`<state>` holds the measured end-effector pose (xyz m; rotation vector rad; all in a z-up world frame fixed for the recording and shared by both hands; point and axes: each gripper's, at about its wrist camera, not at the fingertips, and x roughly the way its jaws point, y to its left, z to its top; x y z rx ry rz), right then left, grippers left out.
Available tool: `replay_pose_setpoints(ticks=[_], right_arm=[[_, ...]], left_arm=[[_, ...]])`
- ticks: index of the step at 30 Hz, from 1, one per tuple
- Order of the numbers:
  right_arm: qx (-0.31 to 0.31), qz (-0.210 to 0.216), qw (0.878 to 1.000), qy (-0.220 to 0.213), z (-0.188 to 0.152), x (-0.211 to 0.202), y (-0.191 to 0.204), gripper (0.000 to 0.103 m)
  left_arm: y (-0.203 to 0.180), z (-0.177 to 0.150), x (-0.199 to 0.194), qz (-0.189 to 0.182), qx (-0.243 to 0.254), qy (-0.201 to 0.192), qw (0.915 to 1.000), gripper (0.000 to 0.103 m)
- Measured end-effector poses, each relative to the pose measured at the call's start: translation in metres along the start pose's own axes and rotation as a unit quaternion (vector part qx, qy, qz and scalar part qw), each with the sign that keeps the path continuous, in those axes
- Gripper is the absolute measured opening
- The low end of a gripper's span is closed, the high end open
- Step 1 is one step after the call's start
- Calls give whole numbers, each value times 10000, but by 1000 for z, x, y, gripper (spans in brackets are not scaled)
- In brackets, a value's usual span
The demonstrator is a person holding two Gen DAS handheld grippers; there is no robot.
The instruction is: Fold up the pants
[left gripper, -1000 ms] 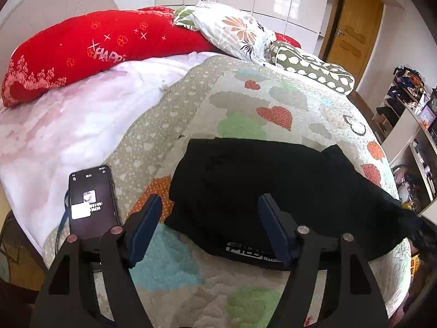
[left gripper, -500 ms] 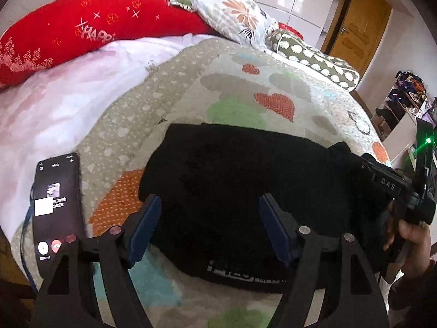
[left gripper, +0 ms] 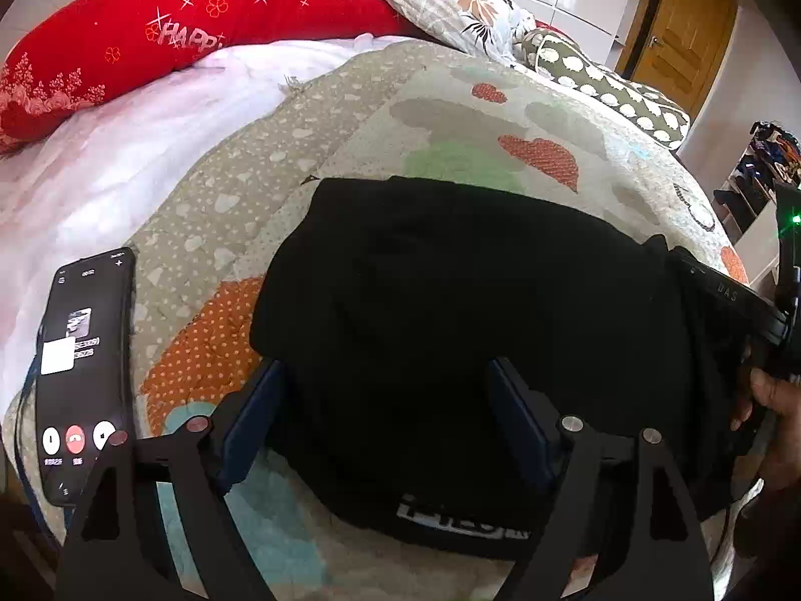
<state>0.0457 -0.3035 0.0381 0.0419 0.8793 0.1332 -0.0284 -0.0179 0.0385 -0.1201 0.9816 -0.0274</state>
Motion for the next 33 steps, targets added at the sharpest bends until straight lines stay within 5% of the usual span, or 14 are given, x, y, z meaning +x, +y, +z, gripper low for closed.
replay_pose_setpoints(ticks=[2, 4, 6, 13, 18, 23, 28, 33], right_arm=[[103, 75, 9999, -100, -1, -15, -1, 12], [203, 194, 9993, -247, -9, -39, -3, 42], [209, 199, 9987, -426, -23, -67, -7, 56], [812, -295, 9944, -613, -98, -160, -76, 59], [1079, -726, 9908, -383, -133, -183, -122, 59], [1053, -29, 9917, -733, -117, -175, -103, 59], [-70, 363, 9979, -537, -70, -138, -41, 66], [360, 510, 9976, -300, -27, -88, -15, 76]], left_arm=[[0, 2, -10, -170, -60, 8, 9998, 82], [-4, 4, -24, -277, -49, -129, 9995, 82], [-11, 6, -41, -384, 27, -341, 9987, 82], [-62, 4, -61, -997, 554, -382, 9927, 83], [-97, 1, -42, -1210, 771, -92, 9896, 83], [-116, -3, -28, -1140, 891, 138, 9894, 83], [-107, -8, -31, -975, 980, 146, 9903, 83], [-93, -3, -31, -975, 749, 136, 9923, 83]])
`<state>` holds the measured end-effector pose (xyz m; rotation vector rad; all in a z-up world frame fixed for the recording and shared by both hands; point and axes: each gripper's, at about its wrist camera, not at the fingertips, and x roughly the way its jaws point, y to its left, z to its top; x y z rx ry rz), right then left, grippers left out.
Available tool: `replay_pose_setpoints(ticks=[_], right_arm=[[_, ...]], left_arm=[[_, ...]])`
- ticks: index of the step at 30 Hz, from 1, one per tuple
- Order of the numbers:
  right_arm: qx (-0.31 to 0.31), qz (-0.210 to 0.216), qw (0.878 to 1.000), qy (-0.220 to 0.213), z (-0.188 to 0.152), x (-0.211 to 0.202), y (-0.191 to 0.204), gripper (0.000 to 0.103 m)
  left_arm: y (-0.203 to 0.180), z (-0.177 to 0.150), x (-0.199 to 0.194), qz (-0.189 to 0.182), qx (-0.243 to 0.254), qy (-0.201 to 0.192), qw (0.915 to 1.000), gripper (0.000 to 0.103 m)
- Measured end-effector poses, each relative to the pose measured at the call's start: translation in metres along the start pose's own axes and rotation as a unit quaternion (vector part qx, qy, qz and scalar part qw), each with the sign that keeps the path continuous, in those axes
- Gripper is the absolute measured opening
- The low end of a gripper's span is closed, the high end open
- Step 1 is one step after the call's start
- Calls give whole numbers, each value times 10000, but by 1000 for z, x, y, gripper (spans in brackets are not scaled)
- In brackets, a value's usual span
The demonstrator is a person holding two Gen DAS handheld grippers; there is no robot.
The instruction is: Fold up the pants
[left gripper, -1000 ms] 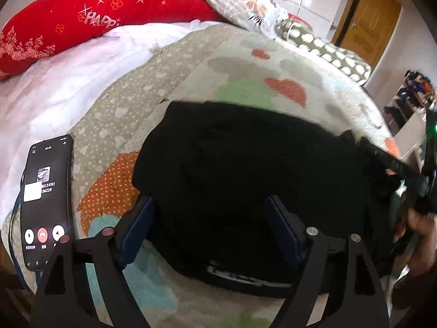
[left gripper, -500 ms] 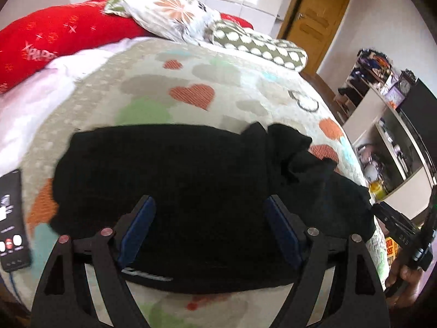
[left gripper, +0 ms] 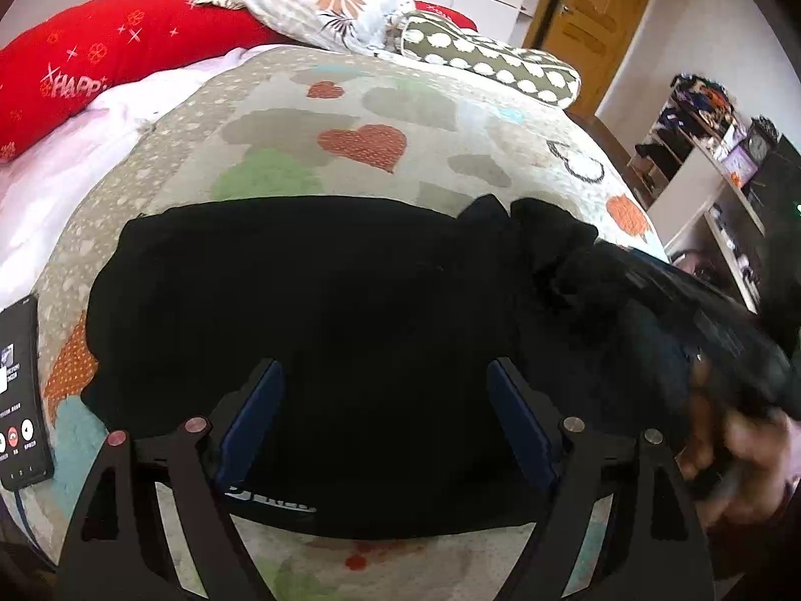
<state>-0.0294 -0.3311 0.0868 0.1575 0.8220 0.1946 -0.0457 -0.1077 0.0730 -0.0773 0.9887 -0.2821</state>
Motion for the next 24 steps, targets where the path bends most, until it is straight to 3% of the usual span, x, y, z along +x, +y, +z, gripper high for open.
replay_pose_setpoints(ticks=[1, 2, 3, 4, 6, 8, 13, 14, 16, 18, 19, 21, 24], right_arm=[[126, 32, 9998, 117, 7, 15, -1, 74], [155, 46, 9995, 263, 11, 29, -3, 64], [66, 32, 9989, 456, 16, 43, -4, 12], [1, 17, 9984, 573, 20, 47, -8, 3], [-157, 212, 9989, 400, 25, 30, -13, 3], [-704, 155, 9974, -35, 29, -10, -15, 3], [-1762, -86, 9802, -895, 3, -138, -51, 3], [-2013, -256, 9737, -1035, -9, -158, -60, 4], [-2346, -866, 9629, -1014, -36, -183, -80, 16], [-2268, -1397, 9619, -610, -64, -191, -107, 23], [-2060, -1441, 9668, -468, -77, -194, -120, 24], [-1398, -1364, 9802, -319, -98, -197, -145, 25], [-824, -1201, 9891, -226, -109, -189, -157, 34]], left_arm=[[1, 0, -1, 1, 1, 0, 10000, 84], [2, 0, -1, 6, 26, -2, 10000, 83], [2, -1, -2, 22, 50, -9, 10000, 84], [3, -1, -3, 31, 56, -15, 10000, 84], [5, -1, -5, 11, 45, -32, 10000, 83], [6, 1, -4, -9, -3, -40, 10000, 83], [-6, 3, 2, -211, -11, -17, 9998, 83], [-12, 2, 5, -261, 48, 5, 9996, 83], [-26, -2, 11, -364, 197, 122, 9991, 83], [-41, -8, 19, -416, 366, 278, 9981, 83], [-48, -11, 22, -424, 453, 344, 9975, 83], [-60, -15, 29, -420, 601, 446, 9963, 83], [-75, -18, 31, -414, 755, 504, 9950, 83]])
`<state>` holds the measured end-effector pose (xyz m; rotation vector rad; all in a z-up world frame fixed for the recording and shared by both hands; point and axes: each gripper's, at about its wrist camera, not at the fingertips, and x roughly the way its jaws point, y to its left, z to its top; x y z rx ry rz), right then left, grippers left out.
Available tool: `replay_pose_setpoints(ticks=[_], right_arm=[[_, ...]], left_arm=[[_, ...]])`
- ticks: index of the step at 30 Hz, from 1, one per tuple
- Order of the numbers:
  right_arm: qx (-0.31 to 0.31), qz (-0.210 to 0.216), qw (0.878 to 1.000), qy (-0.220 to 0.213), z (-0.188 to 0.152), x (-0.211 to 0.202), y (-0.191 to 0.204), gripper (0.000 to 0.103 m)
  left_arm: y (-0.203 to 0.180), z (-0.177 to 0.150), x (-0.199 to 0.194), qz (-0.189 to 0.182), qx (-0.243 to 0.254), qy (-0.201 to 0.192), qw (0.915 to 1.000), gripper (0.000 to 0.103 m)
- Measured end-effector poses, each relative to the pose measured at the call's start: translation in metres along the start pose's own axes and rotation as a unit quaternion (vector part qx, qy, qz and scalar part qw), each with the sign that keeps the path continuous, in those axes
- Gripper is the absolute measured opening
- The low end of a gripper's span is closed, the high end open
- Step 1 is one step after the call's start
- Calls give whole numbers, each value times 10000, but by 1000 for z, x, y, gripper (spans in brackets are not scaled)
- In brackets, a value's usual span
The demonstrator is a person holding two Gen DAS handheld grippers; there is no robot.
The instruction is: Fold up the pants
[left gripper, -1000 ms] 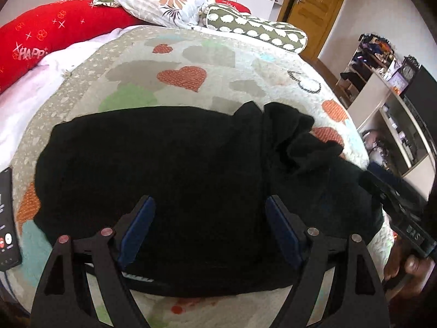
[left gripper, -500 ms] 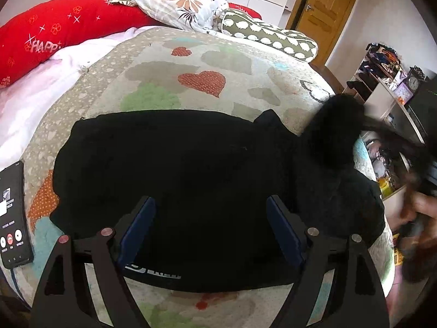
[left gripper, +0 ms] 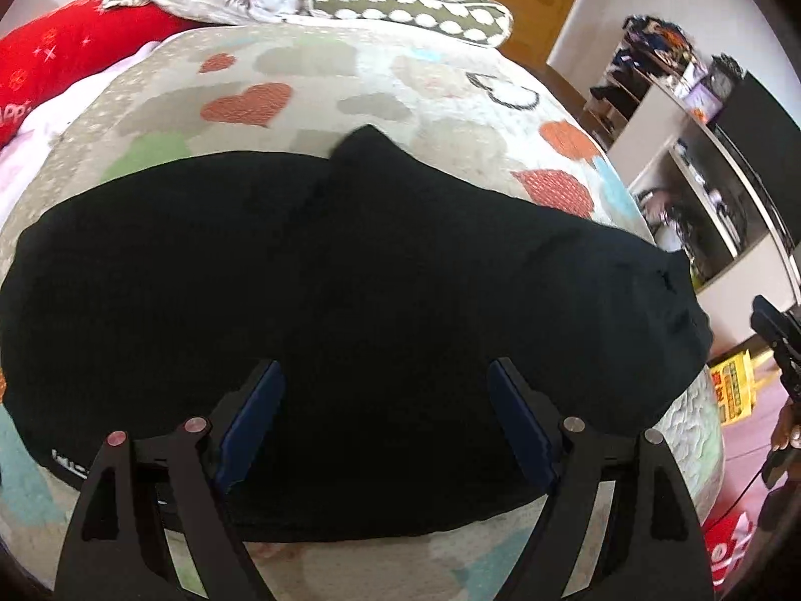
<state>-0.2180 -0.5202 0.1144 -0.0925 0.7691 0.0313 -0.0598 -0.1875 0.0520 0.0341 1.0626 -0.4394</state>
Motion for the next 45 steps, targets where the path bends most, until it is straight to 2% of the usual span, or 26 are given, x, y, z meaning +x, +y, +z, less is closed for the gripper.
replay_pose_setpoints(ticks=[1, 3, 4, 8, 11, 14, 18, 23, 25, 30, 32, 37, 40, 42, 45], right_arm=[[230, 107, 9997, 29, 0, 6, 1, 44], [607, 438, 9970, 209, 2, 23, 10, 52], [653, 490, 9963, 249, 4, 31, 11, 53], [615, 75, 9969, 475, 16, 71, 28, 53], [855, -170, 9944, 601, 22, 91, 28, 50], [1268, 165, 9915, 231, 25, 78, 29, 54], [1069, 509, 9930, -7, 34, 76, 58, 54], [1045, 1019, 9892, 81, 52, 107, 89, 54], [1017, 1074, 9888, 189, 55, 122, 98, 53], [1013, 593, 9916, 544, 52, 150, 96, 53], [1122, 474, 9911, 529, 49, 151, 84, 53], [1387, 477, 9878, 531, 43, 147, 66, 53], [1178, 265, 9911, 568, 44, 138, 75, 53], [1083, 301, 9922, 540, 43, 127, 79, 55], [1022, 326, 9930, 490, 34, 111, 79, 59]], left_arm=[[-3, 0, -1, -8, 25, -6, 10000, 83], [-7, 0, -4, -26, 66, -61, 10000, 83], [-7, 0, -6, -5, 75, -92, 9999, 83], [2, 1, -12, 106, 23, -151, 9998, 83], [11, 4, -14, 197, -104, -241, 9995, 83], [20, 7, -10, 416, -154, -347, 9984, 83], [34, 17, -4, 557, -276, -436, 9971, 83], [68, 31, -5, 963, -461, -593, 9925, 83], [85, 35, -4, 1132, -584, -599, 9900, 83], [128, 40, 4, 1451, -872, -573, 9839, 83], [138, 42, 10, 1311, -933, -547, 9855, 83], [131, 45, 19, 1469, -609, -580, 9856, 84], [130, 44, 8, 1364, -705, -595, 9864, 83], [134, 39, -5, 1239, -848, -668, 9864, 83], [146, 29, -21, 1301, -1094, -866, 9816, 84]])
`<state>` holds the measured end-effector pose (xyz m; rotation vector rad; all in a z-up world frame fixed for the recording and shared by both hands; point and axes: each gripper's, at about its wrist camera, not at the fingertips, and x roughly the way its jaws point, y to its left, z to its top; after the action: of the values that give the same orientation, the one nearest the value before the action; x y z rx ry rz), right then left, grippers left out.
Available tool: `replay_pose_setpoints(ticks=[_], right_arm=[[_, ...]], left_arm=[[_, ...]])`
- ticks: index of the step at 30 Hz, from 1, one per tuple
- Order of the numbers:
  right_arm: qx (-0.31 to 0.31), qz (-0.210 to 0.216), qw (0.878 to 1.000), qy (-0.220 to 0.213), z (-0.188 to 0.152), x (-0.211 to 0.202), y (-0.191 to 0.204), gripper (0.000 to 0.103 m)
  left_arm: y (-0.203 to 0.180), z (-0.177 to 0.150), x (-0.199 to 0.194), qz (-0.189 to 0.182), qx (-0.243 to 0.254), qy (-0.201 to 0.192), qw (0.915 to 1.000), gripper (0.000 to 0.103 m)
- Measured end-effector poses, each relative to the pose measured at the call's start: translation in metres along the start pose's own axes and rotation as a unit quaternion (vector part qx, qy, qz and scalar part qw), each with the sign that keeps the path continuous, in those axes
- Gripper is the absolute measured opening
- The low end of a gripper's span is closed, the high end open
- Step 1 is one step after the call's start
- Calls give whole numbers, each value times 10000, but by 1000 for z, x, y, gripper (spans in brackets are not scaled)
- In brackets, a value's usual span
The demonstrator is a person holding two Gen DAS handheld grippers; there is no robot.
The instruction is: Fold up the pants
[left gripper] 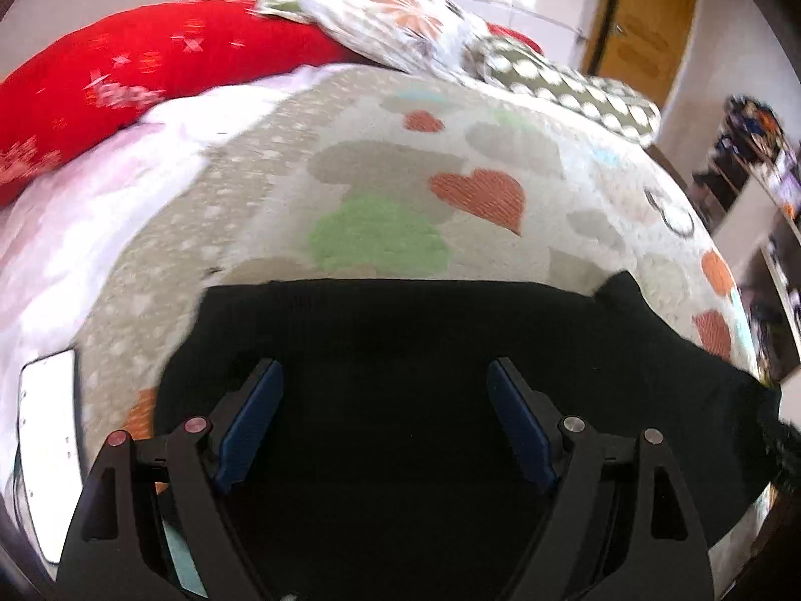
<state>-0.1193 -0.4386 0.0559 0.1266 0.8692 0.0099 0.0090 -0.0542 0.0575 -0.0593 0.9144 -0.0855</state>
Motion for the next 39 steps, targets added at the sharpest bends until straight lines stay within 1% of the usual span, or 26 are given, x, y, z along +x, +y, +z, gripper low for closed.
replay_pose_setpoints(ticks=[2, 4, 6, 7, 8, 9, 12, 14, 15, 19, 24, 27, 30, 33, 36, 39], right_arm=[[10, -95, 9999, 58, -9, -5, -6, 59], [54, -72, 9999, 90, -17, -5, -14, 59], [132, 27, 9999, 85, -21, -4, -19, 59], [148, 11, 9999, 64, -21, -6, -19, 59], [148, -8, 9999, 41, -20, -8, -18, 59], [146, -1, 9999, -5, -19, -12, -16, 59], [153, 91, 9997, -145, -19, -27, -16, 62], [147, 89, 9996, -211, -20, -37, -16, 64], [152, 87, 9996, -232, -21, -40, -17, 64], [272, 121, 9992, -266, -31, -56, -23, 66], [317, 119, 9993, -170, -49, -68, -31, 66], [412, 95, 9991, -78, -61, -71, -37, 67], [499, 71, 9987, 28, -72, -71, -43, 67], [545, 44, 9985, 79, -78, -72, -48, 67], [619, 50, 9980, 87, -84, -73, -53, 69], [679, 62, 9976, 92, -87, -72, -57, 69]], left_arm=[[13, -5, 3, -18, -211, 38, 9998, 84], [18, -9, 13, -49, -321, 209, 9993, 83], [12, -13, 16, 87, -178, 158, 9997, 84], [7, -14, 14, 162, -85, 155, 9997, 84], [2, -14, 12, 147, -24, 200, 9997, 84], [-1, -14, 9, 67, -11, 222, 9997, 84], [-14, -12, -10, -28, 73, 48, 10000, 84], [-25, -12, -21, -284, 140, 5, 9995, 84], [-31, -11, -25, -355, 183, -21, 9992, 84], [-68, -11, -36, -642, 561, -140, 9963, 84], [-115, -12, -38, -1031, 1022, -113, 9893, 84], [-142, -14, -35, -1282, 1270, -53, 9836, 84], [-167, -16, -31, -1504, 1426, 56, 9783, 84], [-188, -19, -25, -1647, 1544, 182, 9740, 84], [-211, -24, -20, -1843, 1712, 349, 9672, 84], [-230, -27, -16, -2137, 1830, 554, 9580, 84]])
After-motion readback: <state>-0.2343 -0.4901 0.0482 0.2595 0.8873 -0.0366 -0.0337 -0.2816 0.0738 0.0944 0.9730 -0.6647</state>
